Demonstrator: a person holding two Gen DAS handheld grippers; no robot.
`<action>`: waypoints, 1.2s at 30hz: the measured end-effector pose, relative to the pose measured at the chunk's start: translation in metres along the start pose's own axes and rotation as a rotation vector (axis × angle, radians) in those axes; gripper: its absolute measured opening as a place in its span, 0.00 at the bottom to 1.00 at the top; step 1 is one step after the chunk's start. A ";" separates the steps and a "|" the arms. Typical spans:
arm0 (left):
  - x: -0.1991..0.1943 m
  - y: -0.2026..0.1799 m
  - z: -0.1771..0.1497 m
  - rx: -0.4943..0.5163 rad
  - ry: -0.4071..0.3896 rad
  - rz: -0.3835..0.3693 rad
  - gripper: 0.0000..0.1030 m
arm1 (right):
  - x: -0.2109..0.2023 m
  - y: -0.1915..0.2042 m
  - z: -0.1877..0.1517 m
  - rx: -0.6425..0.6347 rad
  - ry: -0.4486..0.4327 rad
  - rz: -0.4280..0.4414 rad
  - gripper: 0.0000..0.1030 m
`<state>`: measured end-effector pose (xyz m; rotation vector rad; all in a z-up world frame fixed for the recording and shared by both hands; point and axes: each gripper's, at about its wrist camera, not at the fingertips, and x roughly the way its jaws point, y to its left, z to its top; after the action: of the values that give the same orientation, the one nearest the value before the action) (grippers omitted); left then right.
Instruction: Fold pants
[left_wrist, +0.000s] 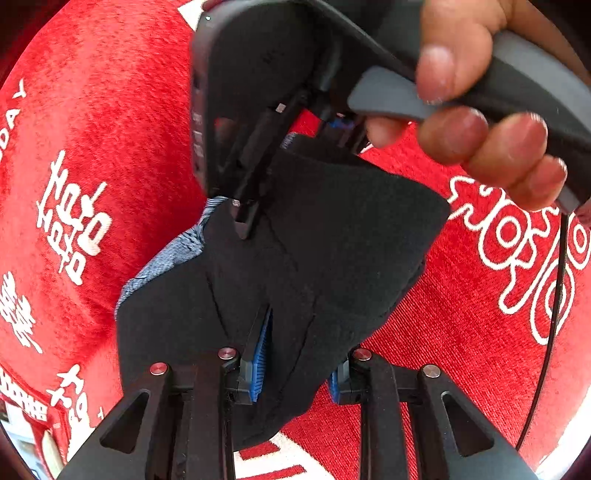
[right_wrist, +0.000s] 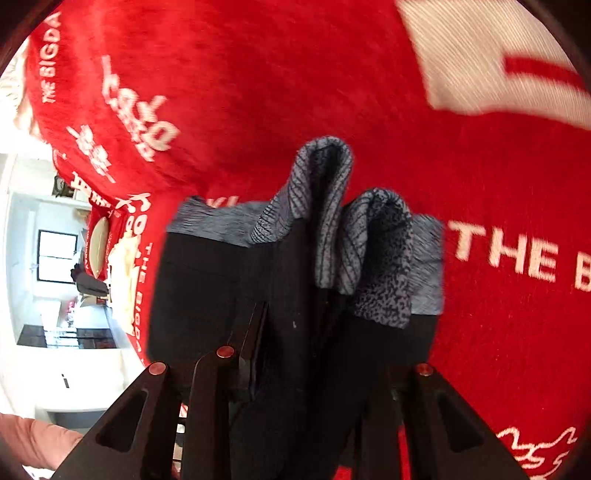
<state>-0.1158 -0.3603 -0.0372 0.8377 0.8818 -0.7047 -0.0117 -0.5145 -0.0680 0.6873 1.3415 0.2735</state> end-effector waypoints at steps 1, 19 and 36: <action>0.001 0.000 0.000 0.004 0.003 -0.005 0.32 | 0.003 -0.006 -0.003 0.015 0.001 0.008 0.28; -0.021 0.184 -0.026 -0.397 0.033 -0.053 0.65 | -0.071 -0.006 -0.021 0.196 -0.197 -0.206 0.46; 0.112 0.261 -0.067 -0.887 0.254 -0.171 0.76 | -0.026 -0.015 0.010 0.154 -0.127 -0.323 0.08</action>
<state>0.1219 -0.1946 -0.0750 0.0512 1.3570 -0.2851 -0.0110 -0.5435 -0.0554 0.5932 1.3374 -0.1321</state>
